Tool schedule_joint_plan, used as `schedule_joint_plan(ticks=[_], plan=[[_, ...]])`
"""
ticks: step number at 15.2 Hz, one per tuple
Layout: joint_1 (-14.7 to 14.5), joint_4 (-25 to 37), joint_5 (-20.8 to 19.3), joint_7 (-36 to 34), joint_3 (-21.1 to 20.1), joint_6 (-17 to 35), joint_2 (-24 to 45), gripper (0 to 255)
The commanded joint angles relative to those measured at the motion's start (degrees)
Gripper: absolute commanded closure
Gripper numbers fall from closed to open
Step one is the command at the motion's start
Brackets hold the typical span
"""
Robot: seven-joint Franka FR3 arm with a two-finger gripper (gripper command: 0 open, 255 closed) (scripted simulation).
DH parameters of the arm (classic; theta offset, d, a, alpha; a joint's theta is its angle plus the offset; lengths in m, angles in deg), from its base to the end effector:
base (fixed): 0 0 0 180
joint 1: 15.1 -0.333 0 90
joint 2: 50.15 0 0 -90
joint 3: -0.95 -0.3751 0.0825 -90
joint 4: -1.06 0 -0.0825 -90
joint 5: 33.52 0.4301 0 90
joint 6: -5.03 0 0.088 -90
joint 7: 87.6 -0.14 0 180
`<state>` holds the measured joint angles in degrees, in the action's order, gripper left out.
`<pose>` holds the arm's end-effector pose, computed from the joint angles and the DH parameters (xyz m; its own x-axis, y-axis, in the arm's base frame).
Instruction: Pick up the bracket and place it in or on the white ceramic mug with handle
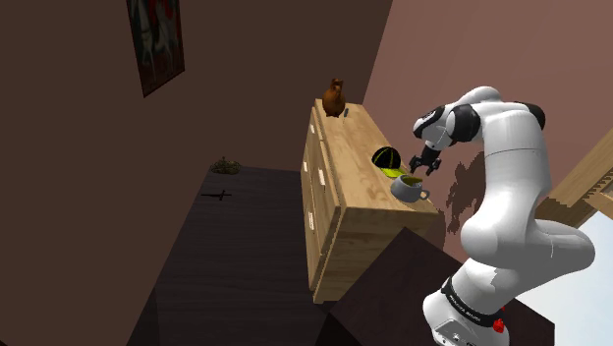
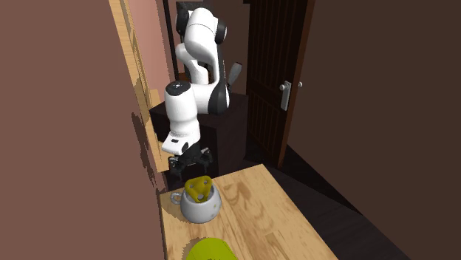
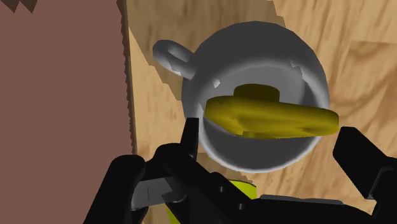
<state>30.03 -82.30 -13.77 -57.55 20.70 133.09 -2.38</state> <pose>0.3991 -0.6922 0.1853 0.7542 -0.6565 0.0108 -0.6564 -0.7543 -0.0138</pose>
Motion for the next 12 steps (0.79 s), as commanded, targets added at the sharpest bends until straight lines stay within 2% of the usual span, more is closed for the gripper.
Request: schedule_joint_plan(ticks=[1,4,12], plan=[[-0.2,-0.1,-0.4,-0.2,0.3,-1.1,-1.2,0],[-0.7,0.0,-1.4,-0.7,1.3,-4.4,-4.5,0],[-0.7,0.0,-1.4,-0.7,1.3,-4.4,-4.5,0]])
